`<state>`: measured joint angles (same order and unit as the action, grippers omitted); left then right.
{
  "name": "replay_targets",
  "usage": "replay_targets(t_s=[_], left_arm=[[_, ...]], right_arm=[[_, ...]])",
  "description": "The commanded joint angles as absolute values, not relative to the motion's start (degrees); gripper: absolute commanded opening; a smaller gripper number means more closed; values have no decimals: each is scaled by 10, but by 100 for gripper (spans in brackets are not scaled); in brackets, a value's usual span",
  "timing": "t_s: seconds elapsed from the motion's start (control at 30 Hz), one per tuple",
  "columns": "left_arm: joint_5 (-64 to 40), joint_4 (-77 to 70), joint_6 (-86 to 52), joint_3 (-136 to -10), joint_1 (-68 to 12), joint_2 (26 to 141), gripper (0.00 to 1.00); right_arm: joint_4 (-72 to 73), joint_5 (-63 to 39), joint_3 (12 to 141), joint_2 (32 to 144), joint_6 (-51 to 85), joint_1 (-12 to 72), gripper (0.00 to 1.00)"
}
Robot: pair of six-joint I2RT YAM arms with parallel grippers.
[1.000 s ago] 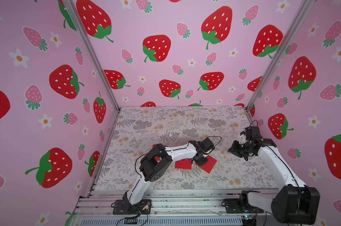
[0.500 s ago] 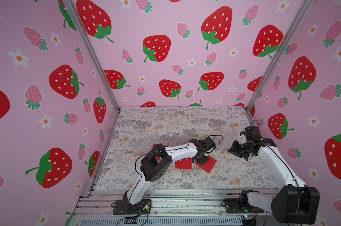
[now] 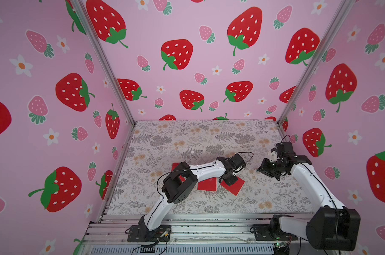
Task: Seal the envelope with a glue stick
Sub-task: Seal the envelope at the center of the board.
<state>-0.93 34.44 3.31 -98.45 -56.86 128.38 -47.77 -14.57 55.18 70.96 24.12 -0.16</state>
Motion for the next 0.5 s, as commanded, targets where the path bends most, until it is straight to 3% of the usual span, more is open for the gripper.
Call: replay_targets(t_s=[0.0, 0.47], left_arm=[[-13, 359, 40, -964, -567, 1303, 13], [21, 337, 38, -1012, -562, 1284, 14]], right_arm=[[-486, -152, 564, 714, 234, -5, 0], [-484, -153, 566, 723, 232, -6, 0]])
